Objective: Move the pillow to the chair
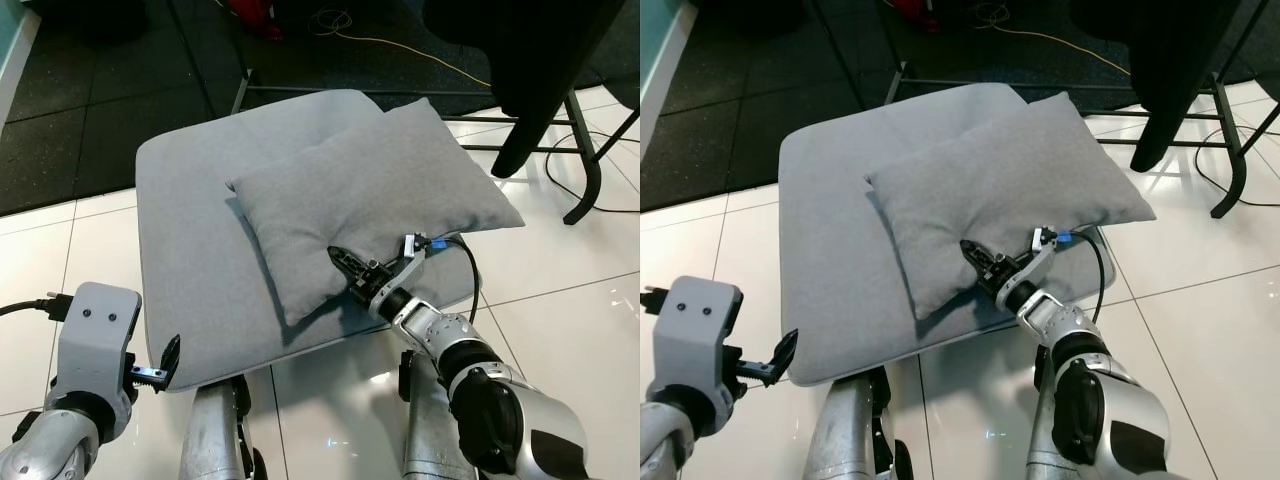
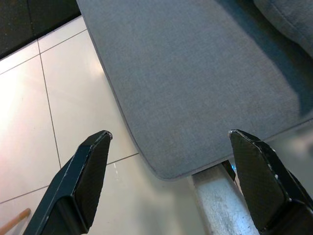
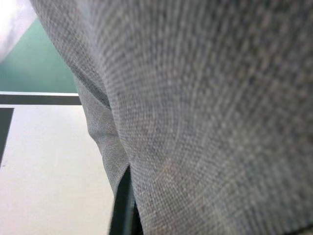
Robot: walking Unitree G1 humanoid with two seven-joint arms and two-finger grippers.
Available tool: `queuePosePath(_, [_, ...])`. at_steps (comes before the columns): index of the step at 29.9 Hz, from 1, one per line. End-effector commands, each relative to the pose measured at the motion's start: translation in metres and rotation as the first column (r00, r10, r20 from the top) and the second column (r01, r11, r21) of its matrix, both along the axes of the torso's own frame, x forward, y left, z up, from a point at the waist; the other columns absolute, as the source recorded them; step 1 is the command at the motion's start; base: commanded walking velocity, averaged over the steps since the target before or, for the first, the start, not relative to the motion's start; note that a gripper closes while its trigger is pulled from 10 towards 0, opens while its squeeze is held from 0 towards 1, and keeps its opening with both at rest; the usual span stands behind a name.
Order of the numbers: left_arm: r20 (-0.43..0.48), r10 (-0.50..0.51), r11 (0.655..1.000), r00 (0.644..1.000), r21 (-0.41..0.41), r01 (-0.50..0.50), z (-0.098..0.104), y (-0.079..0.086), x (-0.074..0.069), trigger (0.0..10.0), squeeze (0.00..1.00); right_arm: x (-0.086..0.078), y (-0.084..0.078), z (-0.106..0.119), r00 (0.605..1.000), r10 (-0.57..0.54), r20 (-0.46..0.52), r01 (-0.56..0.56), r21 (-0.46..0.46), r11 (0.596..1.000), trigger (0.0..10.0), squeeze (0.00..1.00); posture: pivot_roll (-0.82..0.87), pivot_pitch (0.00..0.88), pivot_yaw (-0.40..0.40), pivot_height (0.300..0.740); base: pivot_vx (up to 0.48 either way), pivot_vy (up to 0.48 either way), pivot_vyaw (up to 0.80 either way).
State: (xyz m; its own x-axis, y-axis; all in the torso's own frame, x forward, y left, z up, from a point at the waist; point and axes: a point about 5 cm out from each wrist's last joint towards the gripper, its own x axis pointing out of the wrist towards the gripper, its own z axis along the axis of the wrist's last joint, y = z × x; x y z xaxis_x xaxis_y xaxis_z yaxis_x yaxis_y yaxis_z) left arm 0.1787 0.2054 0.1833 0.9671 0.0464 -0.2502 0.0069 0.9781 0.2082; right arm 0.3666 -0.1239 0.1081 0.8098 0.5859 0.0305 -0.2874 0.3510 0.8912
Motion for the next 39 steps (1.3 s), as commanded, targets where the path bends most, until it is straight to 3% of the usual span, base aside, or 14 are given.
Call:
queuePosePath(1, [-0.029,0.012,1.0,0.999,0.011,-0.012,-0.002,0.002,-0.004,10.0,0.0,-0.003,-0.003,-0.008,0.998,-0.035,-0.043,0.035,0.001,0.999,0.0,0.0,0.12,0.403,0.101,0.465,0.0,0.0,0.0])
queuePosePath(13, [-0.014,0.007,1.0,1.0,-0.009,-0.007,-0.004,-0.001,0.004,10.0,0.0,0.017,-0.025,0.028,0.984,-0.148,0.104,0.15,-0.018,0.988,0.0,0.0,0.08,0.369,0.085,0.465,0.0,0.0,0.0])
queuePosePath(14, [-0.003,0.006,1.0,1.0,-0.022,-0.006,-0.006,-0.003,0.008,10.0,0.0,0.021,-0.026,0.042,0.974,-0.135,0.183,0.144,-0.034,0.989,0.0,0.0,0.05,0.343,0.067,0.465,0.0,0.0,0.0])
queuePosePath(15, [-0.003,0.006,1.0,1.0,-0.022,-0.006,-0.006,-0.003,0.008,10.0,0.0,0.021,-0.026,0.042,0.974,-0.135,0.183,0.144,-0.034,0.989,0.0,0.0,0.05,0.343,0.067,0.465,0.0,0.0,0.0])
queuePosePath(17, [0.022,0.005,0.998,1.0,-0.07,-0.003,-0.012,-0.012,0.021,10.0,0.0,0.025,-0.018,0.067,0.95,-0.037,0.309,0.057,-0.058,0.997,0.0,0.0,-0.02,0.284,0.038,0.47,0.0,0.0,0.0])
queuePosePath(18, [0.051,-0.006,0.993,0.999,-0.121,0.012,-0.015,-0.023,0.032,10.0,0.0,0.022,-0.01,0.08,0.918,0.046,0.393,-0.025,-0.058,0.998,0.0,0.0,-0.04,0.258,0.026,0.479,0.0,0.0,0.0])
queuePosePath(21, [0.057,-0.009,0.991,0.998,-0.132,0.016,-0.016,-0.026,0.034,10.0,0.0,0.021,-0.009,0.083,0.91,0.061,0.41,-0.042,-0.055,0.998,0.0,0.0,-0.04,0.258,0.026,0.483,0.0,0.0,0.0])
queuePosePath(22, [0.07,-0.013,0.989,0.997,-0.147,0.023,-0.017,-0.031,0.042,10.0,0.0,0.016,-0.004,0.083,0.904,0.095,0.417,-0.076,-0.062,0.995,0.0,0.0,-0.08,0.207,0.004,0.488,0.0,0.0,0.0])
queuePosePath(25, [0.078,-0.016,0.988,0.997,-0.155,0.028,-0.019,-0.036,0.049,10.0,0.0,0.013,0.0,0.083,0.901,0.117,0.419,-0.099,-0.065,0.993,0.0,0.0,-0.09,0.199,0.001,0.492,0.0,0.0,0.0])
queuePosePath(27, [0.108,-0.021,0.983,0.994,-0.178,0.04,-0.02,-0.045,0.066,10.0,0.0,0.0,0.015,0.083,0.885,0.191,0.425,-0.169,-0.089,0.982,0.0,0.0,-0.14,0.133,-0.015,0.501,0.0,0.0,0.0])
queuePosePath(29, [0.108,-0.021,0.983,0.994,-0.178,0.04,-0.02,-0.045,0.066,10.0,0.0,0.0,0.015,0.083,0.885,0.191,0.425,-0.169,-0.089,0.982,0.0,0.0,-0.14,0.133,-0.015,0.501,0.0,0.0,0.0])
queuePosePath(33, [0.15,-0.007,0.979,0.989,-0.199,0.037,-0.018,-0.051,0.091,10.0,0.0,-0.005,0.03,0.081,0.87,0.256,0.422,-0.227,-0.118,0.967,0.0,0.0,-0.16,0.045,-0.045,0.515,0.0,0.0,0.0])
queuePosePath(38, [0.177,0.025,0.979,0.984,-0.205,0.012,-0.019,-0.048,0.105,10.0,0.0,-0.006,0.041,0.07,0.877,0.296,0.379,-0.248,-0.171,0.954,0.0,0.0,-0.17,0.004,-0.058,0.528,0.0,0.0,0.0])
queuePosePath(39, [0.179,0.029,0.979,0.983,-0.203,0.008,-0.023,-0.047,0.108,10.0,0.0,-0.006,0.041,0.061,0.896,0.284,0.342,-0.224,-0.204,0.953,0.0,0.0,-0.17,0.0,-0.058,0.537,0.0,0.0,0.0])
